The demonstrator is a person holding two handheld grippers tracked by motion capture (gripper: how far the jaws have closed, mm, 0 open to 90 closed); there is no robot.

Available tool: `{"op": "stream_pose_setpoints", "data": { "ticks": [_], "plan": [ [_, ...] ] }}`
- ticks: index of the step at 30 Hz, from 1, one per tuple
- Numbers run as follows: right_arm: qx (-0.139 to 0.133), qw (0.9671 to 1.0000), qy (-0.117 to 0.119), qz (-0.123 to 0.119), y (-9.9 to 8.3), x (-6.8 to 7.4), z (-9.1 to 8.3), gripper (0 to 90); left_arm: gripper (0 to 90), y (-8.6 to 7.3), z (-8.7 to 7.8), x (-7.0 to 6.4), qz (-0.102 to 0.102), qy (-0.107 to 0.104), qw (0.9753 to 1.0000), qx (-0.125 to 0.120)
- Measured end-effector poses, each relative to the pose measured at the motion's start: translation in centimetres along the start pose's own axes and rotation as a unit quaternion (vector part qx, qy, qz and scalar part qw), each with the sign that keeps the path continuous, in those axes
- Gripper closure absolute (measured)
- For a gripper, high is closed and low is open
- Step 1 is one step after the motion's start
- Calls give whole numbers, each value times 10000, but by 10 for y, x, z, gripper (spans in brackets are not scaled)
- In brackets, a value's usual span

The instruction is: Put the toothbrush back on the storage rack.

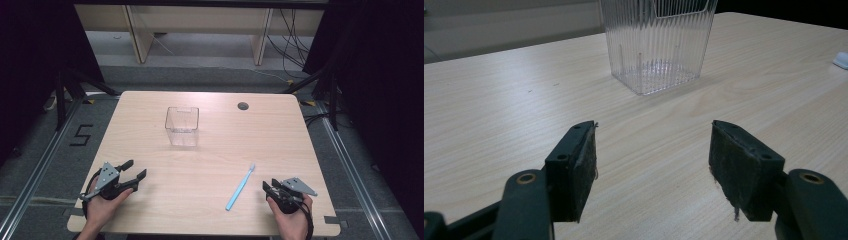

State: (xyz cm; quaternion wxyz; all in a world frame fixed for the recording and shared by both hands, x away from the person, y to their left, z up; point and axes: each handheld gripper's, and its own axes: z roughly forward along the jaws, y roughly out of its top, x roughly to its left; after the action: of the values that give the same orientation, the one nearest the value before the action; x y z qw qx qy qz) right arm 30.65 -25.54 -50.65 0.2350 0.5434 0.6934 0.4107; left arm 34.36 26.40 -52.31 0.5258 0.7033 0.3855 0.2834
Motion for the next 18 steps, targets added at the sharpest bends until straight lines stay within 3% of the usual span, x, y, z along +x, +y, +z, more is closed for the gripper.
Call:
{"op": "stream_pose_setpoints", "data": {
  "ticks": [1,2,4,5,7,8,11,13,18],
  "plan": [
    [-38,9999,-103,-15,1,0,0,582,345,0,0,0,-5,5,10000,5],
    [-38,9998,-143,115,1,1,1,572,342,0,0,0,-10,17,10000,19],
    [89,9999,-98,25,3,-1,-1,562,337,0,2,0,-36,2,10000,-39],
    [15,9998,-129,134,3,0,1,552,335,0,2,0,-48,14,10000,-24],
    [208,9995,-120,201,5,-1,-1,541,332,0,1,0,-37,57,10000,63],
    [196,9998,-103,13,6,-4,0,538,332,0,2,0,-36,62,10000,67],
    [169,9998,-101,66,7,-2,1,532,332,0,2,0,-51,46,10000,54],
    [317,9994,-93,-75,9,-3,-3,527,329,0,2,0,-80,22,10000,29],
    [539,9985,20,-81,8,1,-1,521,325,0,-1,0,-131,-37,9999,49]
  ]
}}
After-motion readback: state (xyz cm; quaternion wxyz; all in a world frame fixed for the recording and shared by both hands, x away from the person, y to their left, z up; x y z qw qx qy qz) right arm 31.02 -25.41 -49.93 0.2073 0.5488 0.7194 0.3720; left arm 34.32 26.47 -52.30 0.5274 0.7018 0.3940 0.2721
